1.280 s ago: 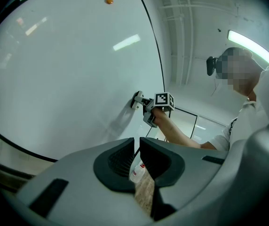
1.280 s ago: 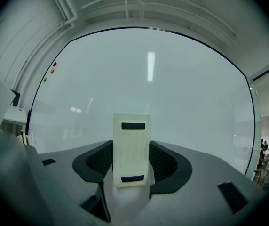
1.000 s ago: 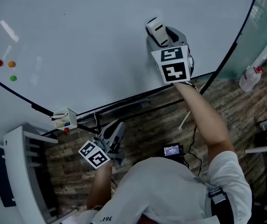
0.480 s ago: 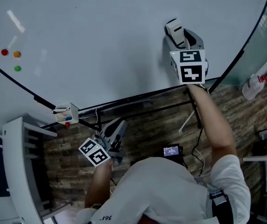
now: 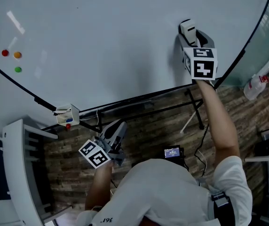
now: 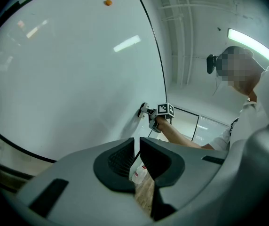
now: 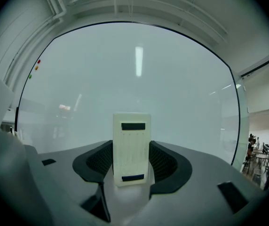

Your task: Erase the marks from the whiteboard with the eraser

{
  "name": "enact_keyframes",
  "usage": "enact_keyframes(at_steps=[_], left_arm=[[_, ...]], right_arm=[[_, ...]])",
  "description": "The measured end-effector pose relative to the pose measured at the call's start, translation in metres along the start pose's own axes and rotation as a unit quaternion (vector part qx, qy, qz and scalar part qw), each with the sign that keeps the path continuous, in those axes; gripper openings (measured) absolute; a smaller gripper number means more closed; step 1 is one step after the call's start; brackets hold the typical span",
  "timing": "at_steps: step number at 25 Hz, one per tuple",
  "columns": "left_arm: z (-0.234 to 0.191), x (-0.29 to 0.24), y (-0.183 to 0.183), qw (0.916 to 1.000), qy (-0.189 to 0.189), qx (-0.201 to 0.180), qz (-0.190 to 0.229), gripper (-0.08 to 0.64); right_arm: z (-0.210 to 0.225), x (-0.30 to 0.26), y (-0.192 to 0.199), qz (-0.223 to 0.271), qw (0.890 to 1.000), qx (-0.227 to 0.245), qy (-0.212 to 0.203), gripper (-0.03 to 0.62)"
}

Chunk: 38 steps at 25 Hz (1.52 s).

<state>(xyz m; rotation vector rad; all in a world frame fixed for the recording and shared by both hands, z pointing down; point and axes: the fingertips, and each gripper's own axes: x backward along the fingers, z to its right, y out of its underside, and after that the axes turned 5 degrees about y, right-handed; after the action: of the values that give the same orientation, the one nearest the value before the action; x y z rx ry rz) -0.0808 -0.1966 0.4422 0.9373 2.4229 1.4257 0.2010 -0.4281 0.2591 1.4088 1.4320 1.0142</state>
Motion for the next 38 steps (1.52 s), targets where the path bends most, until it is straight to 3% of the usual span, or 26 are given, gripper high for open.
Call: enact_keyframes(at_steps=[9,21,27,32,38], left_arm=[[0.004,-0.007,0.003,0.9999,0.009,0.001,-0.005,0.037],[0.008,-0.003,0.006,0.9999,0.011,0.006,-0.005,0.037],[0.005,0.004,0.009,0.9999,0.007,0.01,-0.006,0.037],[0.006,0.008,0.011,0.9999,0.009,0.012,-0.007,0.037],[0.009,0.015,0.009,0.9998,0.016,0.012,-0.008,0.037]], right_arm=[[0.053,-0.009,0.024,-0.033,0.998,-0.035,0.037,0.256],[0.078,-0.012,0.043,-0.068,0.994,-0.058,0.064,0.256],[0.097,0.0,0.049,-0.089,0.988,-0.073,0.099,0.256],[0.094,0.013,0.04,-0.081,0.99,-0.06,0.1,0.256],[0.065,0.025,0.007,-0.047,0.996,-0.02,0.073,0.256]])
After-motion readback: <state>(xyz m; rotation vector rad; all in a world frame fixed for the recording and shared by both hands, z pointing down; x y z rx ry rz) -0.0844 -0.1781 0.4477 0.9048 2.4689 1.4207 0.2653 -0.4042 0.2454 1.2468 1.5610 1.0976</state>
